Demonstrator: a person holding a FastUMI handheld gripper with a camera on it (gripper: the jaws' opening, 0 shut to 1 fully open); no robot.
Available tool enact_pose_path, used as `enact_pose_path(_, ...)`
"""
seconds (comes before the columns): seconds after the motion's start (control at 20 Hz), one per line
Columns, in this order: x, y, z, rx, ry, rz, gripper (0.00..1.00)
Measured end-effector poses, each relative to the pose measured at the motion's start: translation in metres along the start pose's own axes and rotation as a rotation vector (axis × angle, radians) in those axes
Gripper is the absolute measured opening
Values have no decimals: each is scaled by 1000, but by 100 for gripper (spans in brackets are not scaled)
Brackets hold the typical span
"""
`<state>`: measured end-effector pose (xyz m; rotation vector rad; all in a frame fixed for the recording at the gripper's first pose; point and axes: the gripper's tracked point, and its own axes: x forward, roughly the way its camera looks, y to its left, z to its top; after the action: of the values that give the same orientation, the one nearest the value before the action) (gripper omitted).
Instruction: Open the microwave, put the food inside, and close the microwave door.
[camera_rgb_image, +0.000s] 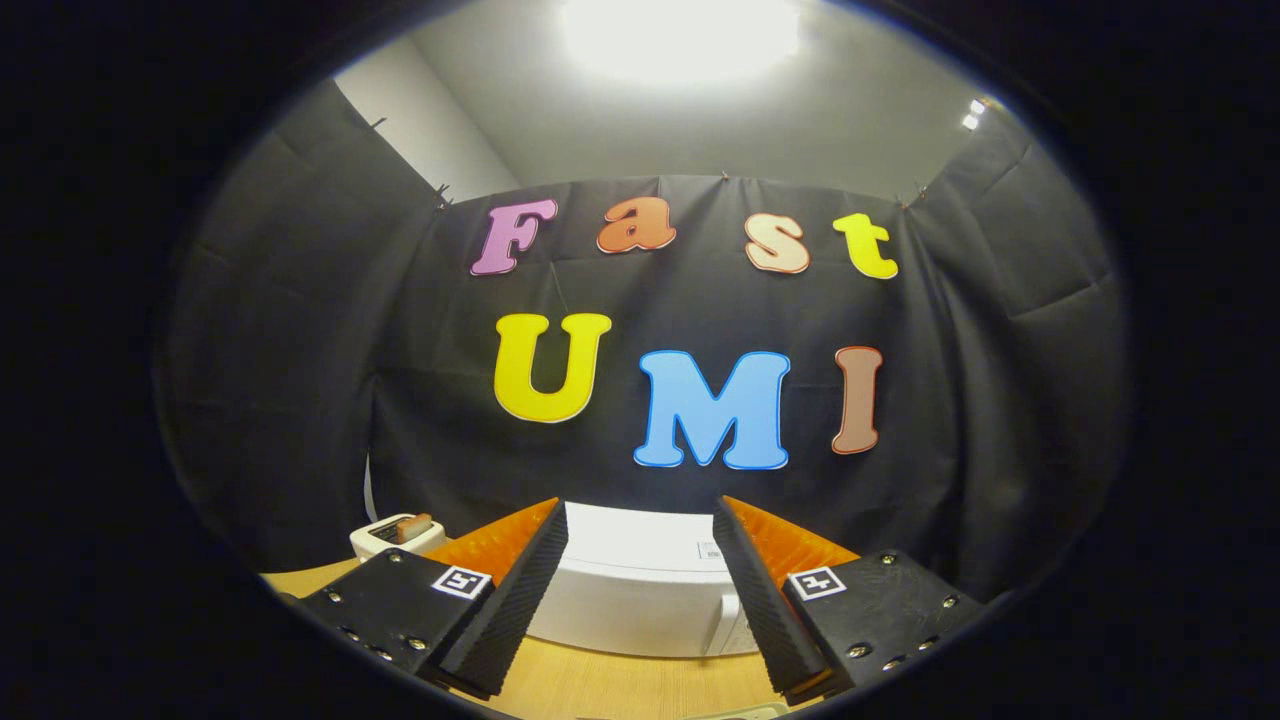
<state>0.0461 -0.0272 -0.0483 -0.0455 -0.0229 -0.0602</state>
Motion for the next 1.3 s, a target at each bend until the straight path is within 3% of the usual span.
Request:
enact_pose_path(0.55, 65, -36, -102, -52, 55, -60, 93)
enact_pose_path(1.3, 131, -98, -247, 41, 264, -124, 90)
